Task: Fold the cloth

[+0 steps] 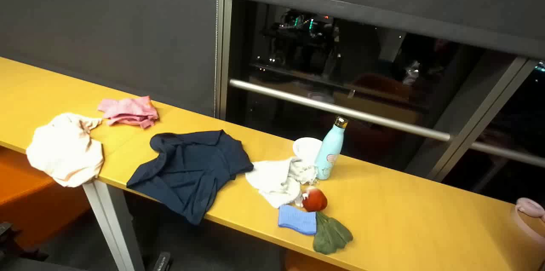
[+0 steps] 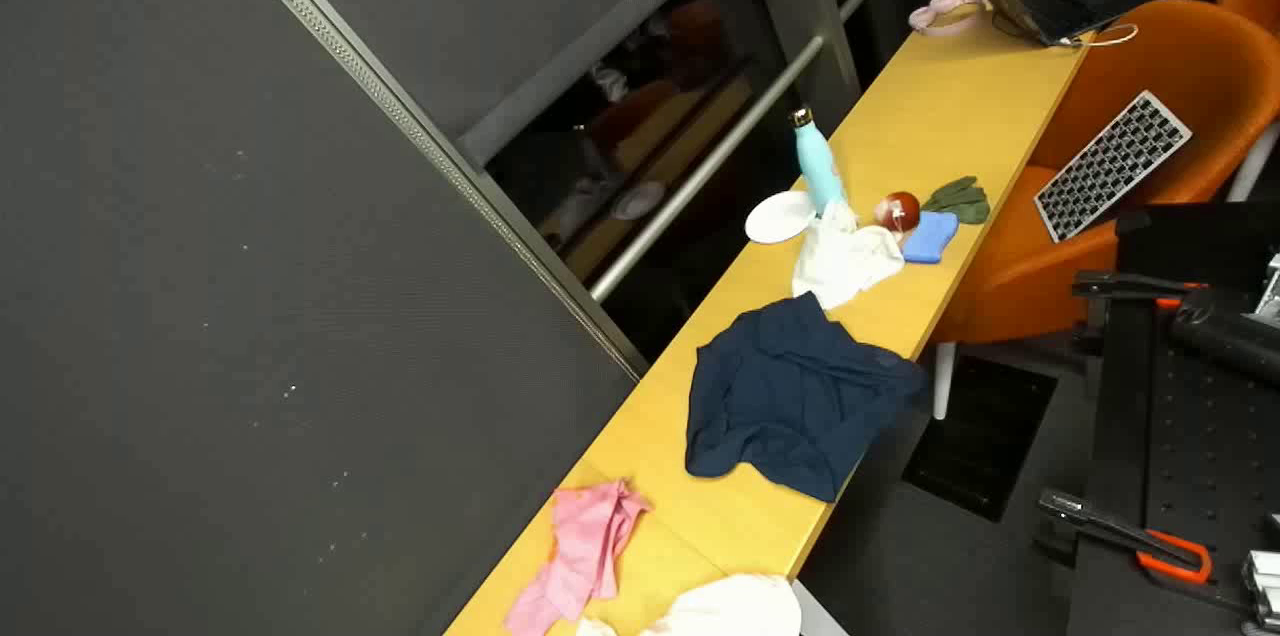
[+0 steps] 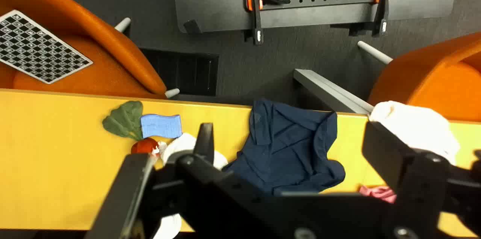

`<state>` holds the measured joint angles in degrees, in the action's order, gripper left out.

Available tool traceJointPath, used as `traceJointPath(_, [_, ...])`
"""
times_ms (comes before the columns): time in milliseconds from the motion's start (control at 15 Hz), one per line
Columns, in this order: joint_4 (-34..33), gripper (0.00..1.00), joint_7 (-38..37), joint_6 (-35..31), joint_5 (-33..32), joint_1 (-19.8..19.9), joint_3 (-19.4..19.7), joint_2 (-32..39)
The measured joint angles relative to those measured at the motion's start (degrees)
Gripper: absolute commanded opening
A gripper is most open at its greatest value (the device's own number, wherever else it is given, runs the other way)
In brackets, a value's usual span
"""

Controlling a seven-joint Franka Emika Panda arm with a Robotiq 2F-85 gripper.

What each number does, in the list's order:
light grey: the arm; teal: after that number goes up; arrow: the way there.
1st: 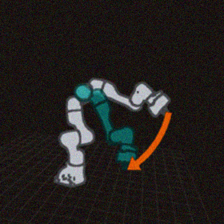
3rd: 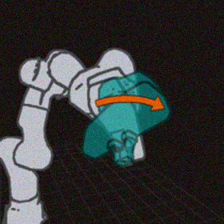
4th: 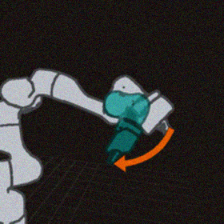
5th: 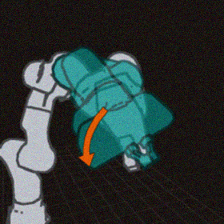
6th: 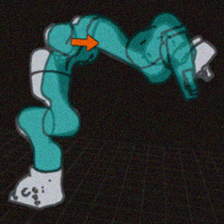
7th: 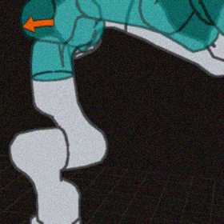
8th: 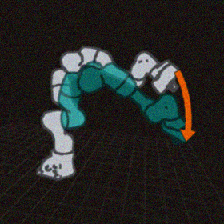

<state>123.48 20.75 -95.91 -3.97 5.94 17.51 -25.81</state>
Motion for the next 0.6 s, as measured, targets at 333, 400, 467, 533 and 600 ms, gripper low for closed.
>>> traceJointPath(333, [-0.21, 1.00, 0.00, -0.04, 0.00, 0.00, 0.00, -0.01])
traceJointPath(400, [-0.21, 1.00, 0.00, -0.04, 0.00, 0.00, 0.00, -0.01])
traceJointPath(467, [-0.16, 1.00, -0.13, -0.38, 0.01, 0.01, 0.00, -0.01])
traceJointPath(533, [-0.14, 1.00, -0.79, -1.66, 0.15, 0.01, -0.02, 0.16])
traceJointPath(600, [-0.20, 1.00, -1.33, -4.02, 0.87, 0.01, -0.02, 0.71])
